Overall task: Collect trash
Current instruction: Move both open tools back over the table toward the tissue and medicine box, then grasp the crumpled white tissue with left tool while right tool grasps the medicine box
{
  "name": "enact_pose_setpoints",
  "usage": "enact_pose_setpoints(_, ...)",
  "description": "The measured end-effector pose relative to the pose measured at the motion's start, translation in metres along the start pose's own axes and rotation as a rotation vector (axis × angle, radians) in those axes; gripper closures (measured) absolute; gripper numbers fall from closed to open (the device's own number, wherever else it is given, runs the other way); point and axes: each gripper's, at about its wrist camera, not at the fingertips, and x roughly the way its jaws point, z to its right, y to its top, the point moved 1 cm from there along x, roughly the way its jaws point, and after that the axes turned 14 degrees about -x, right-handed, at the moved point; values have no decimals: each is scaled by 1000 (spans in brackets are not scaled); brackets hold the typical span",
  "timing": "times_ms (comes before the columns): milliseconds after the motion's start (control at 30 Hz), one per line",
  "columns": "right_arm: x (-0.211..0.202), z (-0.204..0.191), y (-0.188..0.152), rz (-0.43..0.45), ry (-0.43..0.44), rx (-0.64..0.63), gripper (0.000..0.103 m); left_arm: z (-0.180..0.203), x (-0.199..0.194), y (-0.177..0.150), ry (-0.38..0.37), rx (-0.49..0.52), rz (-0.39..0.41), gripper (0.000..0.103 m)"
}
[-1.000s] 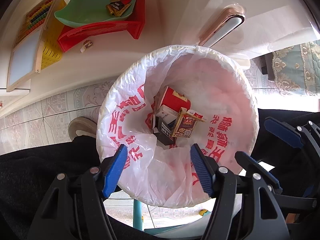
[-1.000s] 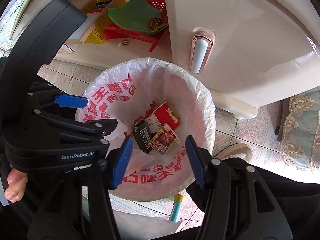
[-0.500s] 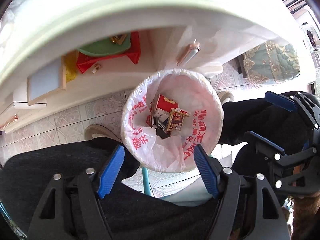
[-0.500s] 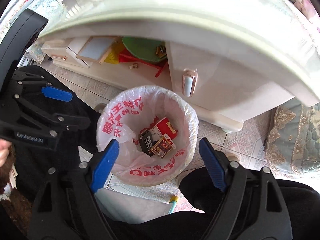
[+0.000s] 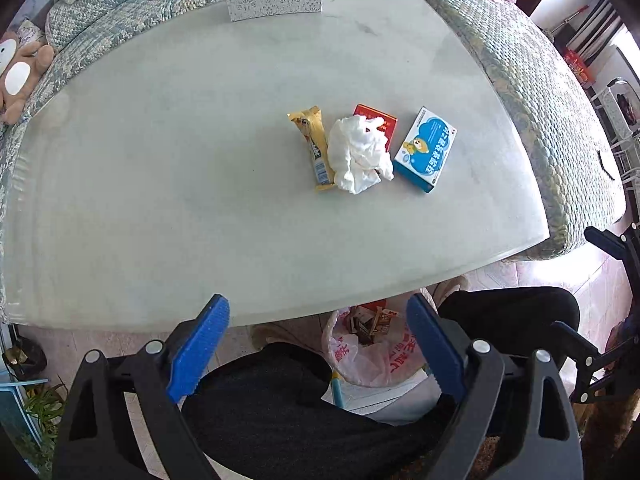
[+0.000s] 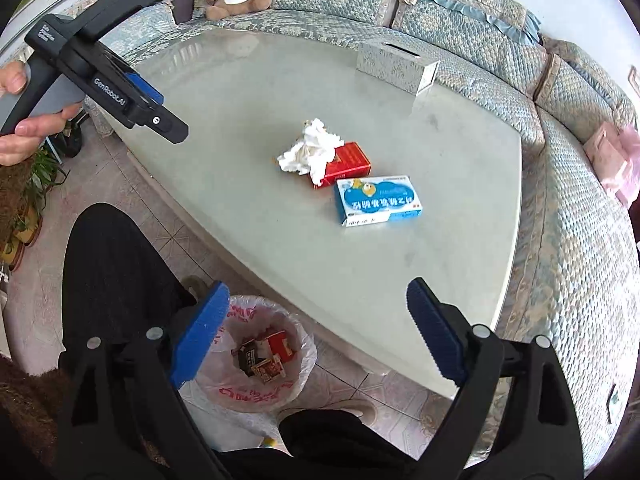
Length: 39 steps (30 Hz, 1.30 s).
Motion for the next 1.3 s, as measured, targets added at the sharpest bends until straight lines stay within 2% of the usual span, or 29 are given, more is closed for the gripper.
enact_pose_setpoints(133, -10, 30, 24, -7, -32, -30, 15, 7, 1, 25, 38, -9, -13, 15)
enact_pose_setpoints(300, -10, 52, 40, -2, -51, -82, 15, 17, 8, 53, 1, -25, -39, 15)
enact_pose_setpoints(567, 15, 74, 57, -48, 36, -184, 15, 60, 26, 71, -29, 86, -123, 15)
enact_pose_setpoints(633, 19, 80, 59, -49, 64, -216, 15, 63, 32, 76, -45, 82, -140, 15)
enact_pose_setpoints(867, 47, 103, 64, -63, 207, -330, 15, 78, 67, 91, -23, 91, -187, 15)
enact_pose_setpoints(1100, 80, 120, 71, -74, 275, -366, 15, 79, 101, 104, -12, 63, -219, 15)
enact_pose_setpoints(1300, 113, 124, 68, -118, 336, -398, 15, 81, 113, 105, -59, 29, -229, 15)
